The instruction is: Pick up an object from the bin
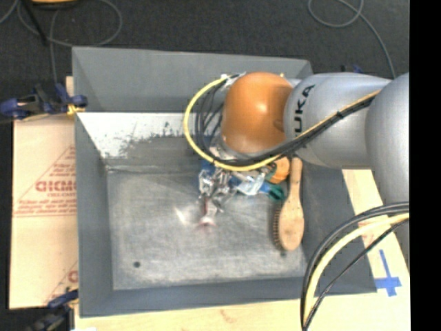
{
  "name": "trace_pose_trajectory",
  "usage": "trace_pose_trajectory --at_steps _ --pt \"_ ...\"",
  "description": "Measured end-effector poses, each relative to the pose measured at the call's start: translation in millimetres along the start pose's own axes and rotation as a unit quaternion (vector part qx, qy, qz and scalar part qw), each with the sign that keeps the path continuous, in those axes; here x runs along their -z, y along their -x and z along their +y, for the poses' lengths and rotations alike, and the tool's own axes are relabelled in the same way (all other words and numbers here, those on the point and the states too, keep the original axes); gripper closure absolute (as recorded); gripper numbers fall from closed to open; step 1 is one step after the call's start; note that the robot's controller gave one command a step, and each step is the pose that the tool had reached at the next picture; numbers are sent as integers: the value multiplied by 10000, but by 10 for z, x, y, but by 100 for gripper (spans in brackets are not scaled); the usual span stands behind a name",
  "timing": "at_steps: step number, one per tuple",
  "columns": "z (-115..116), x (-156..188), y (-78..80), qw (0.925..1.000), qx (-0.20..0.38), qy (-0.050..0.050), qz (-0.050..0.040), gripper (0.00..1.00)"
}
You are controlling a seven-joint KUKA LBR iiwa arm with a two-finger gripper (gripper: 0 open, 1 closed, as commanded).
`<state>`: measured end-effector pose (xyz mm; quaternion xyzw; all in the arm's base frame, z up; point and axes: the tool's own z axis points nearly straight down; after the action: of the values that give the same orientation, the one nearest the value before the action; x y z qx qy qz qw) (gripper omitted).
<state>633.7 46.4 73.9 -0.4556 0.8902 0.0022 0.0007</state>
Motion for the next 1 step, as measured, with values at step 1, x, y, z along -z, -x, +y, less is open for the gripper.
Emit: trace_pose_trajectory --at_steps 1 --pt "1 1 -14 9998 199 -15 -1 100"
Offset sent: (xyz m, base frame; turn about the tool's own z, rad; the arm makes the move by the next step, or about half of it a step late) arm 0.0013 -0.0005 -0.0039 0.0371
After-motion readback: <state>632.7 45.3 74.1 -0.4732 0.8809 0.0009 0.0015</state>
